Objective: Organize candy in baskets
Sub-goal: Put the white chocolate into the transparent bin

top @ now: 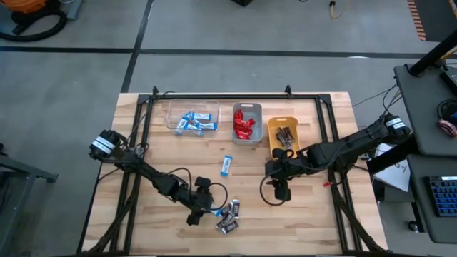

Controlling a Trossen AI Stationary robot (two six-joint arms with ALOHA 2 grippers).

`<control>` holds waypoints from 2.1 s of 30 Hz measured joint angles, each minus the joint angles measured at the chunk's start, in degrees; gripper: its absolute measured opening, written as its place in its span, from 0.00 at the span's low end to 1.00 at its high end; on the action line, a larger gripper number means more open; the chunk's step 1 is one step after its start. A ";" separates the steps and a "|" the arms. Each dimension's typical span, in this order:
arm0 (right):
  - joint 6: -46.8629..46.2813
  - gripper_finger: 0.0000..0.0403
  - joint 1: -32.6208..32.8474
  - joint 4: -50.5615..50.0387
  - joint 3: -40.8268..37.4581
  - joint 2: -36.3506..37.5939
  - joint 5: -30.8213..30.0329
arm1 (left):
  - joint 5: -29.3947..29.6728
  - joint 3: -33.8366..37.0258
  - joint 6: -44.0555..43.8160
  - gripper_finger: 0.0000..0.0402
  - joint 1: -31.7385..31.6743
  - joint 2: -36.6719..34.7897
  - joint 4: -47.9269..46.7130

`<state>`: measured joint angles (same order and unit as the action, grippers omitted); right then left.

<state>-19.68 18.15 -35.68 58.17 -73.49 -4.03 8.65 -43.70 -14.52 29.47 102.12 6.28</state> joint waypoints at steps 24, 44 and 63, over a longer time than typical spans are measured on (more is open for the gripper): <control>0.13 0.34 0.00 0.37 -0.11 0.00 -0.04 | -0.29 0.42 0.15 0.22 0.72 -2.43 -0.85; 0.40 0.32 -0.02 1.20 -0.11 0.00 -0.67 | 21.64 0.32 1.64 0.22 -2.49 -23.44 -16.33; 1.22 0.29 -0.02 3.54 -0.13 0.00 -2.21 | 26.84 0.24 1.30 0.22 -38.04 -38.59 -26.81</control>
<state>-18.46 18.13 -32.14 58.04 -73.49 -6.24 35.49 -43.46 -13.22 -8.57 63.53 -20.52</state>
